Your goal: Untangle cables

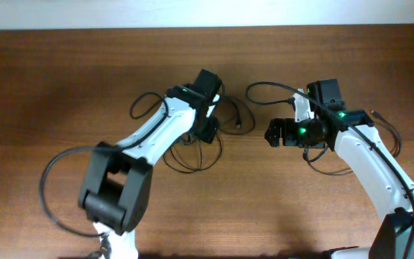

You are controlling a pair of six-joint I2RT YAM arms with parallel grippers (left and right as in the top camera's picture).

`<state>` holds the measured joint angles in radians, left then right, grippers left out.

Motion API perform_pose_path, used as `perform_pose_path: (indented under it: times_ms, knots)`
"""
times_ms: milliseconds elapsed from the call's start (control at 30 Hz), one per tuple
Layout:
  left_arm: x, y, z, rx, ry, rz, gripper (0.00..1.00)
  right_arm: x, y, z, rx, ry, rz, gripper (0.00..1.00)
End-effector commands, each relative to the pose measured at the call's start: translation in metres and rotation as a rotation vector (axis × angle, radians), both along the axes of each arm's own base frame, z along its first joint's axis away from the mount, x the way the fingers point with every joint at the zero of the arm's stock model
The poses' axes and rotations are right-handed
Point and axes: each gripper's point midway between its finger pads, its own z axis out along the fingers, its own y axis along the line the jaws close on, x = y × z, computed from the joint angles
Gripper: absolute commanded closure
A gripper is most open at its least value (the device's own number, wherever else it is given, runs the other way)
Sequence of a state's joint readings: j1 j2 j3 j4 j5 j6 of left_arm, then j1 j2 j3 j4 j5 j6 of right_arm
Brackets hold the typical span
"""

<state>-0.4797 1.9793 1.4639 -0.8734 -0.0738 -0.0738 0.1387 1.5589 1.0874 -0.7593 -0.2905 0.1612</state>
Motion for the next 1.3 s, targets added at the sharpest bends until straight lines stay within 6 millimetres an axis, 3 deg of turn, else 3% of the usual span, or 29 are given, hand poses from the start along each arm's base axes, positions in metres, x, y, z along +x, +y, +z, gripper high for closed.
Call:
perform_pose_path:
  times_ms: [0, 67, 133, 200, 333, 467, 567, 633, 700, 800, 867, 1000, 1033, 1100, 1267]
  knots:
    - [-0.008, 0.008, -0.039, 0.067, 0.081, -0.004, 0.36, 0.002, 0.0, 0.001, -0.012, -0.005, -0.003, 0.02]
    - [-0.007, 0.008, -0.05, 0.074, 0.094, -0.004, 0.36, 0.002, 0.0, 0.001, -0.012, -0.005, -0.003, 0.02]
    - [-0.004, 0.007, -0.057, 0.073, 0.091, -0.004, 0.54, 0.002, 0.0, 0.001, -0.012, -0.005, -0.003, 0.02]
    - [-0.003, 0.006, -0.057, 0.069, 0.084, -0.004, 0.63, 0.002, 0.0, 0.001, -0.012, -0.005, -0.003, 0.02]
    - [0.0, 0.005, -0.057, 0.064, 0.075, -0.004, 0.69, 0.002, 0.0, 0.001, -0.012, -0.005, -0.003, 0.02]
    - [0.001, 0.004, -0.057, 0.061, 0.069, -0.004, 0.65, 0.002, 0.0, 0.001, -0.012, -0.005, -0.003, 0.02]
    - [0.003, 0.003, -0.057, 0.057, 0.062, -0.004, 0.8, 0.002, 0.0, 0.001, -0.012, -0.005, -0.003, 0.02]
    - [0.003, 0.003, -0.057, 0.057, 0.062, -0.003, 1.0, 0.002, 0.0, 0.001, -0.012, -0.005, -0.003, 0.02]
    - [0.007, 0.001, -0.05, 0.05, 0.048, -0.003, 1.0, 0.002, 0.0, 0.001, -0.012, -0.005, -0.003, 0.02]
    - [0.022, -0.006, -0.013, 0.012, -0.023, 0.0, 1.0, 0.002, 0.0, 0.001, -0.012, -0.005, -0.003, 0.02]
    - [0.033, -0.011, 0.038, -0.045, -0.134, 0.003, 1.0, 0.002, 0.0, 0.001, -0.012, -0.005, -0.003, 0.02]
    - [0.032, -0.008, 0.1, -0.106, -0.257, 0.009, 1.0, 0.002, 0.0, 0.001, -0.011, -0.005, -0.003, 0.02]
    - [0.032, 0.001, 0.13, -0.128, -0.324, 0.028, 1.0, 0.002, 0.0, 0.001, -0.012, -0.005, -0.003, 0.02]
    - [0.031, 0.013, 0.163, -0.16, -0.399, 0.052, 1.0, 0.002, 0.0, 0.001, -0.012, -0.005, -0.003, 0.02]
    - [0.025, 0.053, 0.225, -0.207, -0.544, 0.136, 1.0, -0.003, 0.012, 0.004, 0.062, 0.016, 0.024, 0.02]
